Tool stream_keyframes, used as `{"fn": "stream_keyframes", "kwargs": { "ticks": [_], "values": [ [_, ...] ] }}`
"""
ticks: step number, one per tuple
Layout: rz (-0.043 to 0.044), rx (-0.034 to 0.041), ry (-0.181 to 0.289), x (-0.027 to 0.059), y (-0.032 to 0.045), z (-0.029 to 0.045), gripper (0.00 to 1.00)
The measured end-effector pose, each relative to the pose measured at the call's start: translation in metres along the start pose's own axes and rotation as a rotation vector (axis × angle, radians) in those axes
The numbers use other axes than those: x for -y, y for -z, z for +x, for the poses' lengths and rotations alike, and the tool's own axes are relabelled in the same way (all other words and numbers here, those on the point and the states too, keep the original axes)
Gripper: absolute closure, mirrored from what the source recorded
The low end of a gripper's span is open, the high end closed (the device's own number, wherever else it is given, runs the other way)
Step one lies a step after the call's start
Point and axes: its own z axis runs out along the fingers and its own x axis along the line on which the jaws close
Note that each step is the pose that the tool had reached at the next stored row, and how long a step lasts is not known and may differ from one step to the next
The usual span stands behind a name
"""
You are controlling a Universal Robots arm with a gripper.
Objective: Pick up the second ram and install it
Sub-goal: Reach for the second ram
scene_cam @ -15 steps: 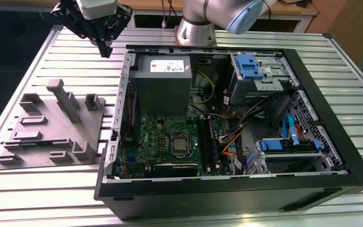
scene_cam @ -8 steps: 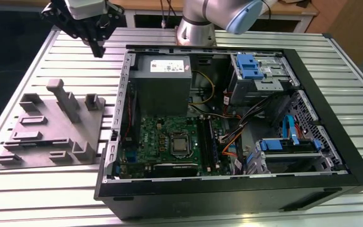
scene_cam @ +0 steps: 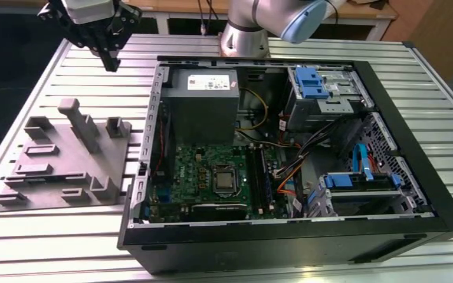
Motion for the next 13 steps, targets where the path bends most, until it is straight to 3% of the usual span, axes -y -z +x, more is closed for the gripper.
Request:
{"fn": "stream_keyframes", "kwargs": {
  "ticks": [13],
  "values": [
    [0.0, 0.0002, 0.0, 0.0017, 0.0005, 0.0232, 0.9]
  ]
}}
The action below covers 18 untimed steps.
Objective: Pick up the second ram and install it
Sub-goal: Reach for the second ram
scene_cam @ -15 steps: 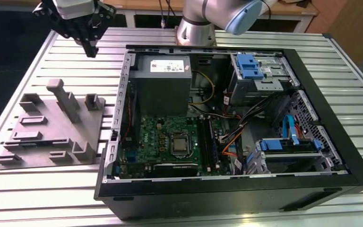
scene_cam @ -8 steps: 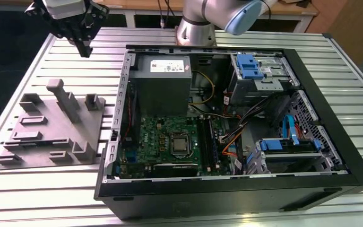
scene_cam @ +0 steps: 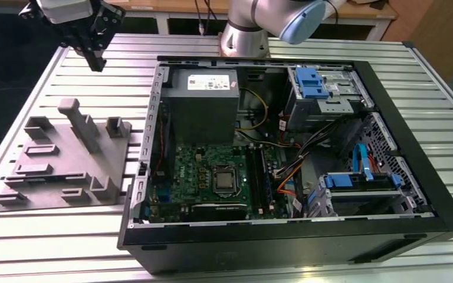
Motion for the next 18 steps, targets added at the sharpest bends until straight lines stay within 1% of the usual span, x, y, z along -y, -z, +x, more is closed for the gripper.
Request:
{"fn": "stream_keyframes", "kwargs": {
  "ticks": [12, 18],
  "values": [
    [0.0, -0.0001, 0.0, 0.0012, 0.0004, 0.0158, 0.9],
    [0.0, -0.0001, 0.0, 0.0019, 0.0006, 0.0251, 0.9]
  ]
}}
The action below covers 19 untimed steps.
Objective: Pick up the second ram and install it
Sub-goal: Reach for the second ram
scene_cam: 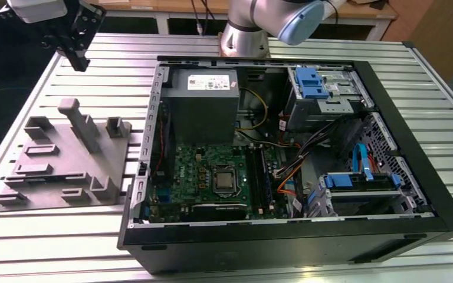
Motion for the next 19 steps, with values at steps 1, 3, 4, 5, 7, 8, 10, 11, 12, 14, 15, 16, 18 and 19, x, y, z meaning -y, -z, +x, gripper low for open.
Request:
{"fn": "stream_keyframes", "kwargs": {
  "ticks": [1, 3, 4, 5, 7, 8, 10, 11, 12, 14, 15, 16, 18, 19],
  "values": [
    [0.0, 0.0001, 0.0, 0.0002, 0.0, 0.0019, 0.9],
    [0.0, 0.0001, 0.0, 0.0005, 0.0001, 0.0059, 0.9],
    [0.0, 0.0001, 0.0, 0.0006, 0.0001, 0.0079, 0.9],
    [0.0, 0.0001, 0.0, 0.0008, 0.0001, 0.01, 0.9],
    [0.0, 0.0001, 0.0, 0.0011, 0.0002, 0.014, 0.9],
    [-0.0001, 0.0002, 0.0, 0.0012, 0.0002, 0.0161, 0.9],
    [0.0, 0.0002, 0.0, 0.0016, 0.0002, 0.0205, 0.9],
    [0.0, 0.0001, 0.0, 0.0017, 0.0002, 0.0228, 0.9],
    [0.0, 0.0002, 0.0, 0.0019, 0.0002, 0.025, 0.9],
    [0.0, 0.0002, 0.0, 0.0023, 0.0001, 0.0295, 0.9],
    [0.0, 0.0002, 0.0, 0.0024, 0.0001, 0.0316, 0.9],
    [0.0, 0.0003, 0.0, 0.0026, 0.0001, 0.0339, 0.9],
    [-0.0001, 0.0004, 0.0, 0.003, 0.0, 0.0384, 0.9],
    [-0.0001, 0.0004, 0.0, 0.0031, 0.0, 0.0409, 0.9]
  ]
}}
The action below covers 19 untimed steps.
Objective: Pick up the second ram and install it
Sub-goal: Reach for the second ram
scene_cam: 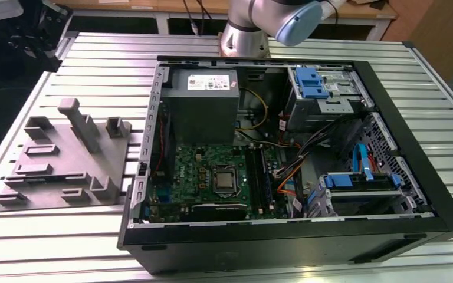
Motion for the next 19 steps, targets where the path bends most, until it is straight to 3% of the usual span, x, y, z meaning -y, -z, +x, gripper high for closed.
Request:
{"fn": "stream_keyframes", "kwargs": {
  "ticks": [11, 19],
  "values": [
    [0.0, 0.0002, 0.0, 0.0022, -0.0017, 0.0259, 0.9],
    [0.0, 0.0002, 0.0, 0.0059, -0.0073, 0.0382, 0.9]
  ]
}}
